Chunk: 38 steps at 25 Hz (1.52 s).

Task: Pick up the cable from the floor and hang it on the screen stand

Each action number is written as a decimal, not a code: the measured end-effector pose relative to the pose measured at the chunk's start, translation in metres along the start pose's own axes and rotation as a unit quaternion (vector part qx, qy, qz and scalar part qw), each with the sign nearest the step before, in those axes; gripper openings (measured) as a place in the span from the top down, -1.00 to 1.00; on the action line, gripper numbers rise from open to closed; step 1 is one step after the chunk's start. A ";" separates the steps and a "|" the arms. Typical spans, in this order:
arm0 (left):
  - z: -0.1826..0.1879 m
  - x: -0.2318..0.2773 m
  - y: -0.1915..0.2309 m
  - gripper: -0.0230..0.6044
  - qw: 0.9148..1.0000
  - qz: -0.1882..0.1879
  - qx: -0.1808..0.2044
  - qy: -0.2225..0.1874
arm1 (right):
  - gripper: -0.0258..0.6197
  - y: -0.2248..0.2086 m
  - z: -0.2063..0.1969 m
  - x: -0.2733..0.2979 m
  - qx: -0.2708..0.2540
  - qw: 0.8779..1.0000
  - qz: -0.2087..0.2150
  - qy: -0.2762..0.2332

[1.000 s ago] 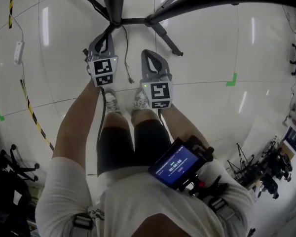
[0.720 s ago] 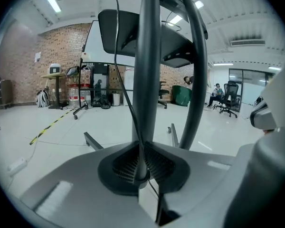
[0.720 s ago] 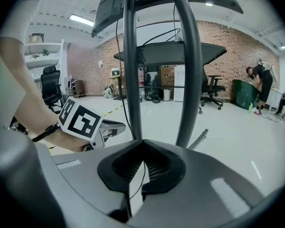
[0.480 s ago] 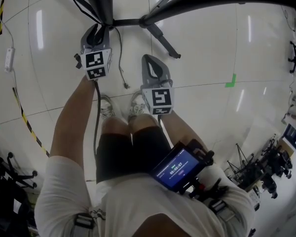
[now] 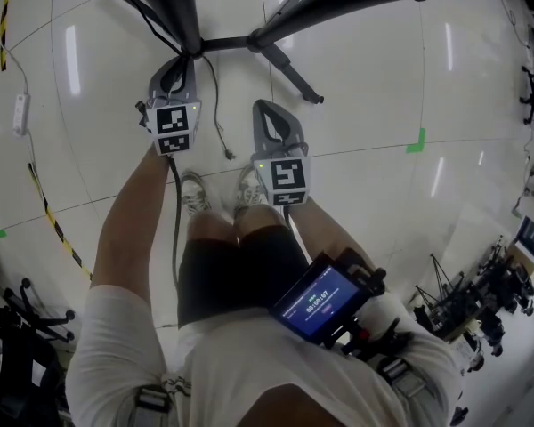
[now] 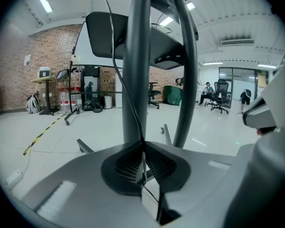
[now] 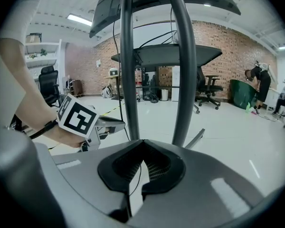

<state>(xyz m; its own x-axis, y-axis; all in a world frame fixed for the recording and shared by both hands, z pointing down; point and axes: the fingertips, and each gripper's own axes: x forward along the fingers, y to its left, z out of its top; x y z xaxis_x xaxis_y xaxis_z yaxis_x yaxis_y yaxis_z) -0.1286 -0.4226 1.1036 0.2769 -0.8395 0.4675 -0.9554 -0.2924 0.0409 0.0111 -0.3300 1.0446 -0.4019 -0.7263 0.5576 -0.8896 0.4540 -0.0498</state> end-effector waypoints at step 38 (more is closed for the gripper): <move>0.598 -0.360 -0.013 0.86 0.940 -0.081 0.132 -0.304 | 0.88 0.047 0.487 -0.265 -0.090 0.968 -0.050 -0.231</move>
<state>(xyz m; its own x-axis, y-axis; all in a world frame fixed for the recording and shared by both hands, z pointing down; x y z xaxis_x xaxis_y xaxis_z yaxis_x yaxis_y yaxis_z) -0.1545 -0.3909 0.4067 0.5007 -0.8571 -0.1210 -0.8592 -0.4751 -0.1899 -0.0300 -0.3677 0.4911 -0.4072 -0.9053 0.1207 -0.8935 0.4223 0.1529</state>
